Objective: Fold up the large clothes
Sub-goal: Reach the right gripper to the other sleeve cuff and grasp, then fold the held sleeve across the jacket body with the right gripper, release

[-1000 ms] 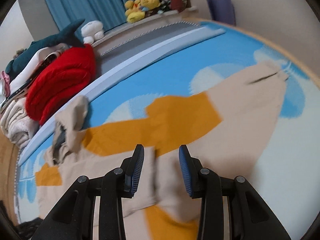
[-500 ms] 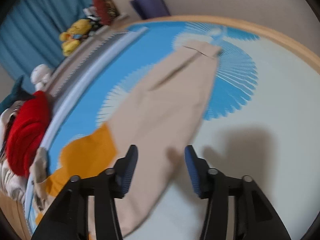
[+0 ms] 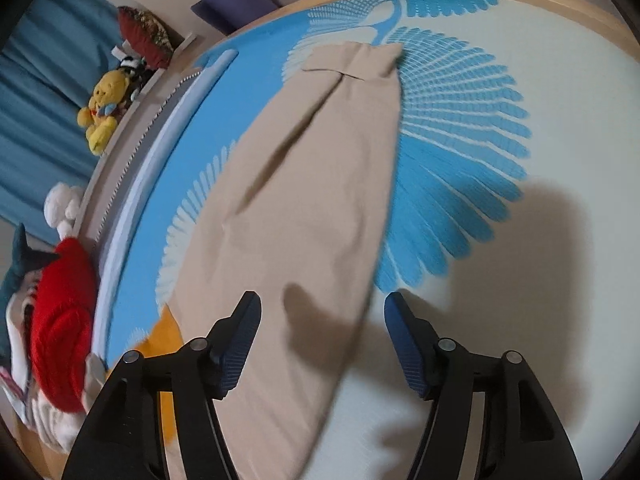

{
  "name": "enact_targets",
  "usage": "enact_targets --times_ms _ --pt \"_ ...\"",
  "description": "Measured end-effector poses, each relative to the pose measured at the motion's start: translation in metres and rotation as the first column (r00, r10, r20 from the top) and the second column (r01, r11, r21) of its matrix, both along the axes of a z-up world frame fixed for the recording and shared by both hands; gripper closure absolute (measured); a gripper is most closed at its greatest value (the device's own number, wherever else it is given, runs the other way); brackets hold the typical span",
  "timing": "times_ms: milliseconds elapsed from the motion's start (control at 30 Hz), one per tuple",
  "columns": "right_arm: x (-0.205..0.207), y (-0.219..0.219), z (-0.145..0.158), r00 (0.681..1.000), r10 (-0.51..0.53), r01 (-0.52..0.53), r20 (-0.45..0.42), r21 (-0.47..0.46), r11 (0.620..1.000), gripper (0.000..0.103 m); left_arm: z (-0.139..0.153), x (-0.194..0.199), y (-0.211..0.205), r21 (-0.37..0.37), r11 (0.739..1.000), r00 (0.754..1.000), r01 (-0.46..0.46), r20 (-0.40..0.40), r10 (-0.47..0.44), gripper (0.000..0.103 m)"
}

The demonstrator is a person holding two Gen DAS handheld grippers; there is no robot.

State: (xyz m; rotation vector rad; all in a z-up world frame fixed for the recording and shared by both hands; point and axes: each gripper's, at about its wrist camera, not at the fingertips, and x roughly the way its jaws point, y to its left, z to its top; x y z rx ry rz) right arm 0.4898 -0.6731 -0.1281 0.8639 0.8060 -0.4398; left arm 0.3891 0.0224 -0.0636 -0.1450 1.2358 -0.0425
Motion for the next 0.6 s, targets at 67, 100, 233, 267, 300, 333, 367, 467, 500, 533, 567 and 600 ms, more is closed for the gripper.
enact_targets --times_ms 67,100,233,267,300,333,367,467,500,533,567,600 --pt "0.01 -0.002 0.001 1.0 -0.004 0.004 0.006 0.014 1.0 0.043 0.0 0.001 0.0 0.0 1.0 1.0 0.001 -0.001 -0.001 0.071" --pt "0.016 0.0 0.003 1.0 0.001 -0.002 0.004 0.01 1.0 0.064 0.0 0.001 0.0 0.0 1.0 1.0 0.0 -0.001 0.0 0.071" --pt "0.032 0.008 0.015 0.999 0.028 -0.028 0.028 -0.02 0.999 0.099 0.0 0.001 0.003 -0.005 1.0 1.0 -0.006 0.005 0.006 0.071" --pt "0.034 0.015 0.025 0.998 0.037 -0.034 0.047 -0.057 0.998 0.1 0.001 0.001 0.004 -0.008 1.0 1.0 -0.009 0.006 0.009 0.071" --pt "0.034 0.021 0.033 0.997 0.042 -0.037 0.064 -0.081 0.996 0.1 0.003 0.001 0.006 -0.011 1.0 1.0 -0.011 0.008 0.011 0.071" --pt "0.035 0.028 0.043 0.996 0.046 -0.038 0.079 -0.104 0.994 0.1 0.005 0.002 0.008 -0.014 1.0 1.0 -0.012 0.01 0.012 0.071" --pt "0.035 0.034 0.053 0.995 0.05 -0.039 0.086 -0.128 0.991 0.1 0.007 0.001 0.009 -0.016 1.0 1.0 -0.013 0.014 0.013 0.071" --pt "0.038 0.076 0.091 0.987 0.127 -0.098 0.103 -0.253 0.963 0.101 0.014 -0.001 0.017 -0.028 0.999 0.999 -0.024 0.026 0.025 0.071" --pt "0.039 0.097 0.107 0.979 0.173 -0.134 0.107 -0.303 0.943 0.101 0.016 -0.002 0.021 -0.033 0.999 0.999 -0.03 0.031 0.031 0.071" --pt "0.039 0.122 0.123 0.967 0.229 -0.176 0.116 -0.351 0.92 0.101 0.019 -0.003 0.024 -0.038 0.999 0.999 -0.036 0.035 0.038 0.071" --pt "0.037 0.147 0.136 0.952 0.281 -0.213 0.126 -0.389 0.896 0.101 0.021 -0.004 0.027 -0.043 0.998 0.998 -0.042 0.039 0.044 0.071" --pt "0.036 0.172 0.147 0.935 0.329 -0.248 0.129 -0.422 0.872 0.101 0.023 -0.005 0.032 -0.049 0.998 0.998 -0.05 0.043 0.053 0.071"
